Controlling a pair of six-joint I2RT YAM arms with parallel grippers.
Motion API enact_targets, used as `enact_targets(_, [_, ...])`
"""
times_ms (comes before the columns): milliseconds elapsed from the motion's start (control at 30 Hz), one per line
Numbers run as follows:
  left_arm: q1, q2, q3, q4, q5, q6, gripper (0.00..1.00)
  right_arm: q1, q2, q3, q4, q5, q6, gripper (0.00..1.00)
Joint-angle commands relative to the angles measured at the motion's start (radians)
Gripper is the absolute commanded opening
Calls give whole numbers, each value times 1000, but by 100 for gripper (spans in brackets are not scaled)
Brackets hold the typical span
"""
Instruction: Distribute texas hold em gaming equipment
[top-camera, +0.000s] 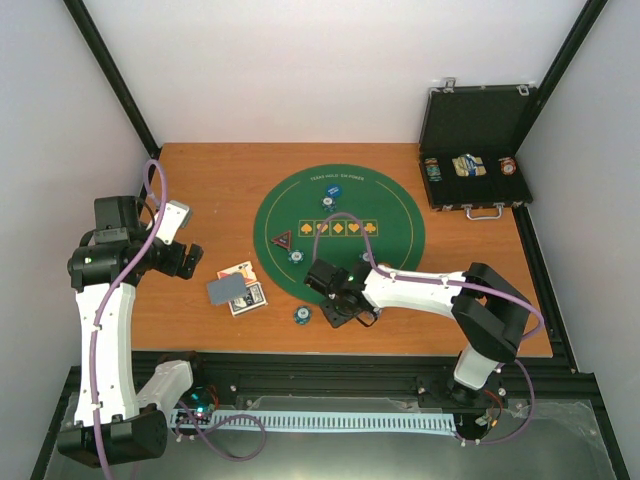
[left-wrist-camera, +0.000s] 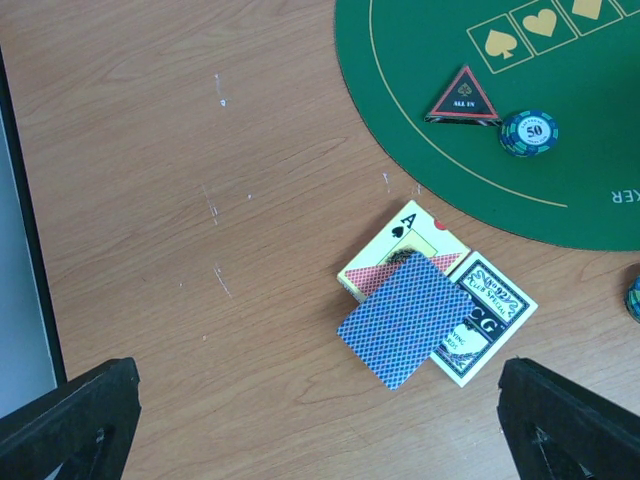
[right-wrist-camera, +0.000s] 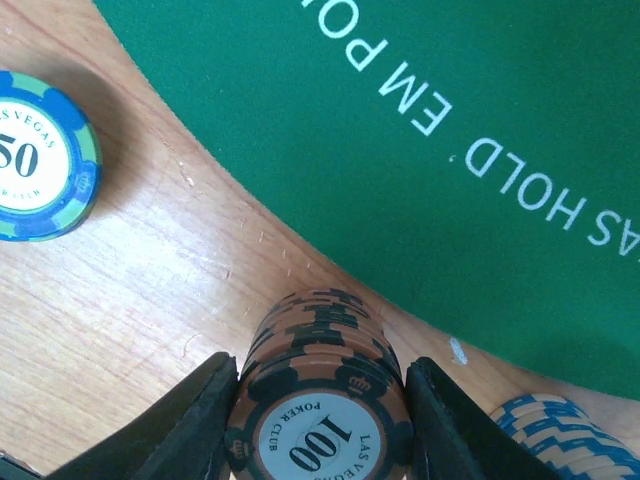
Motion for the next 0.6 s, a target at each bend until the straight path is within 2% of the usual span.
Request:
enact_targets(0, [7,-12,14,-12,18,5,100,-8,-30,24,-24,22,-10,40])
enact_targets(567, [8,-11,19,-19,21,8,100,-13,-27,117,-83,36,-41,39])
